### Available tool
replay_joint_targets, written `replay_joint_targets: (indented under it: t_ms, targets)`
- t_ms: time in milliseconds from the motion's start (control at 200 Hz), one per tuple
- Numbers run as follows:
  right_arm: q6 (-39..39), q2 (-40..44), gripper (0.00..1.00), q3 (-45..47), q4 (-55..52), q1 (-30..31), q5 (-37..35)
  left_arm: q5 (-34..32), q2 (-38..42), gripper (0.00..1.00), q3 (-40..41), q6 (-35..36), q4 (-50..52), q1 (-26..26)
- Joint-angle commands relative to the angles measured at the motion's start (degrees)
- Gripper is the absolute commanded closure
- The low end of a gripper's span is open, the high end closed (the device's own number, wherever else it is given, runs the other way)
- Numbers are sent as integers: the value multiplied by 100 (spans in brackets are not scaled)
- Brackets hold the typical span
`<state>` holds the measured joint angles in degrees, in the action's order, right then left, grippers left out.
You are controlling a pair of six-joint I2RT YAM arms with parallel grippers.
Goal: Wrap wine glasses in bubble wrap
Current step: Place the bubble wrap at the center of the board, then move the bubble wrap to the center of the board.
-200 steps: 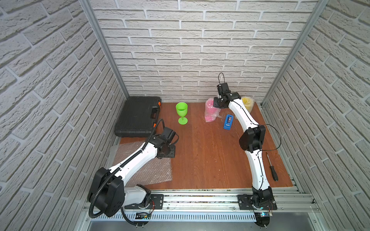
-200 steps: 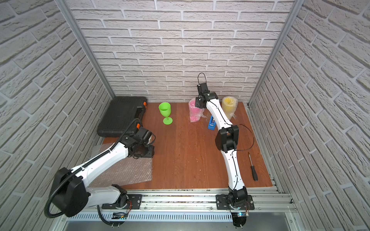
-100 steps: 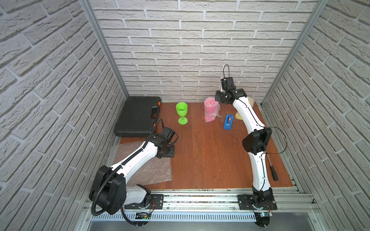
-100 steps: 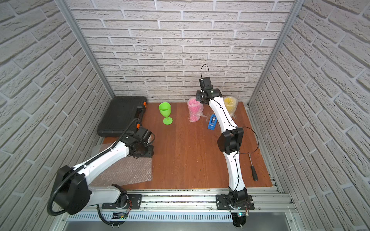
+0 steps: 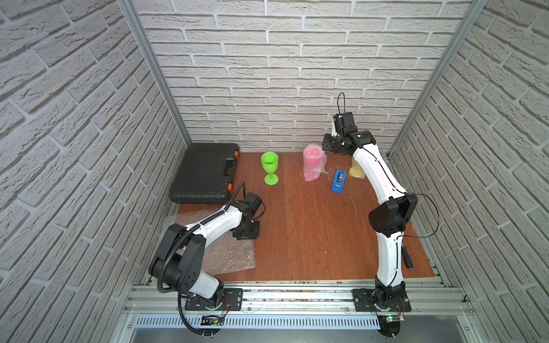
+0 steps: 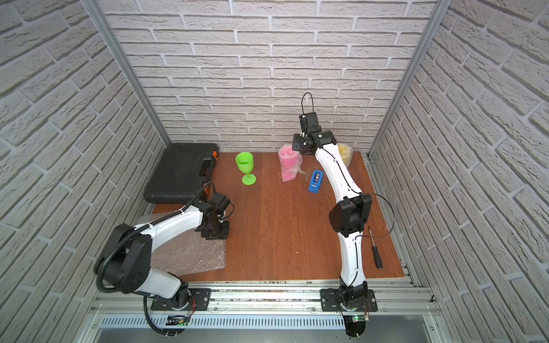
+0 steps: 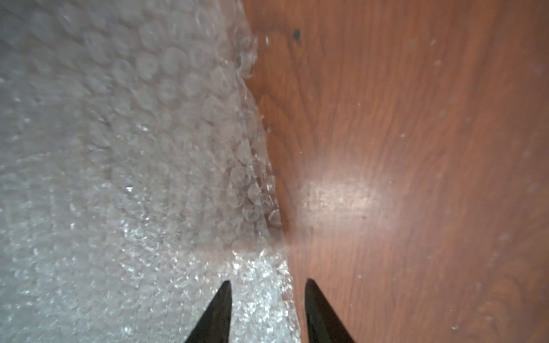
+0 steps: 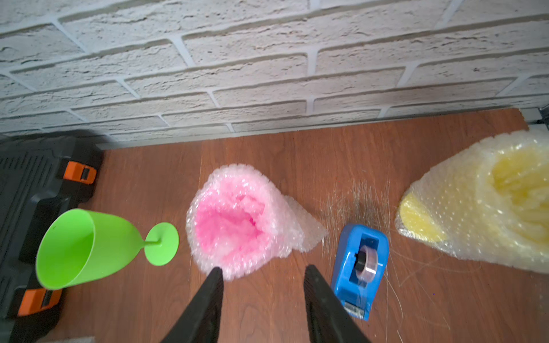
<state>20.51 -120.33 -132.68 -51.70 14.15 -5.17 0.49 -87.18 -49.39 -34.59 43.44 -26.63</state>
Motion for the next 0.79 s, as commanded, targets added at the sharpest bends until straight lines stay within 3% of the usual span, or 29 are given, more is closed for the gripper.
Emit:
replay_joint_targets:
  t_ms: [0,255,350,525,790]
  targets:
    - [-39,905,54,595,312,96,172,45,-272,65,92,-66,-181,78]
    - [58,2119,55,2128,582,132,97,580,-380,100,51,-66,-582,29]
    - [106,2506,55,2628,625,134,74,843,-300,100,-135,-215,-720,-187]
    - [183,3141,55,3478,698,132,-18,1093,-620,100,-910,-632,-1003,-1035]
    - [258,3610,55,4087,648,132,-49,1182,-2171,100,-2816,-1209,-1291,-2222]
